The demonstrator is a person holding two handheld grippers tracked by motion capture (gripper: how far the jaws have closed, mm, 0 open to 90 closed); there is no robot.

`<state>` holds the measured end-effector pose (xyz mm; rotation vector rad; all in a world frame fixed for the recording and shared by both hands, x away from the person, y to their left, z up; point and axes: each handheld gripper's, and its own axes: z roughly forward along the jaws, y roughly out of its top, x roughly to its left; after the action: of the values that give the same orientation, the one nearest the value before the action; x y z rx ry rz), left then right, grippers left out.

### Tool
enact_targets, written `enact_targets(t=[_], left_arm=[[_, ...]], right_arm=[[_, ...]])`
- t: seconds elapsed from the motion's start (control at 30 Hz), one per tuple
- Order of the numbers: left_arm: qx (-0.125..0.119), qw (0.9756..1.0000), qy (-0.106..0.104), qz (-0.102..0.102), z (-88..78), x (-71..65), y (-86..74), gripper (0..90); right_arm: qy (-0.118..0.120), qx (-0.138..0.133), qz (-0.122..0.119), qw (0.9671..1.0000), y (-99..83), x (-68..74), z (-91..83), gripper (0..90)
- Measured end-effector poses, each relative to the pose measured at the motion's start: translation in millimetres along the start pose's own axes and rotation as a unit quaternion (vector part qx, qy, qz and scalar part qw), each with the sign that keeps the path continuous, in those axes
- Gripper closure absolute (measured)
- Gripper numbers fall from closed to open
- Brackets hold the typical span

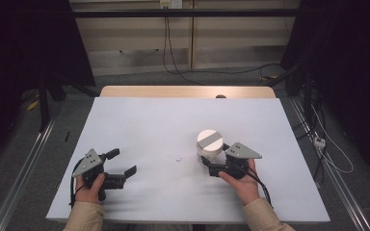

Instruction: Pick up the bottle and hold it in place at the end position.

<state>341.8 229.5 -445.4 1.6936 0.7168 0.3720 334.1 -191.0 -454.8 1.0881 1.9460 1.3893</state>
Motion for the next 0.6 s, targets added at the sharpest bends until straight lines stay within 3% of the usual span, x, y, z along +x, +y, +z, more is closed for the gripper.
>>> enact_targets(t=[0.6], left_arm=[[0.005,1.0000,-0.002,0.001,2.8,-0.7,-0.4,3.6]], right_arm=[[-0.001,0.001,0.011,0.9999,5.2,0.5,17.1,15.8]])
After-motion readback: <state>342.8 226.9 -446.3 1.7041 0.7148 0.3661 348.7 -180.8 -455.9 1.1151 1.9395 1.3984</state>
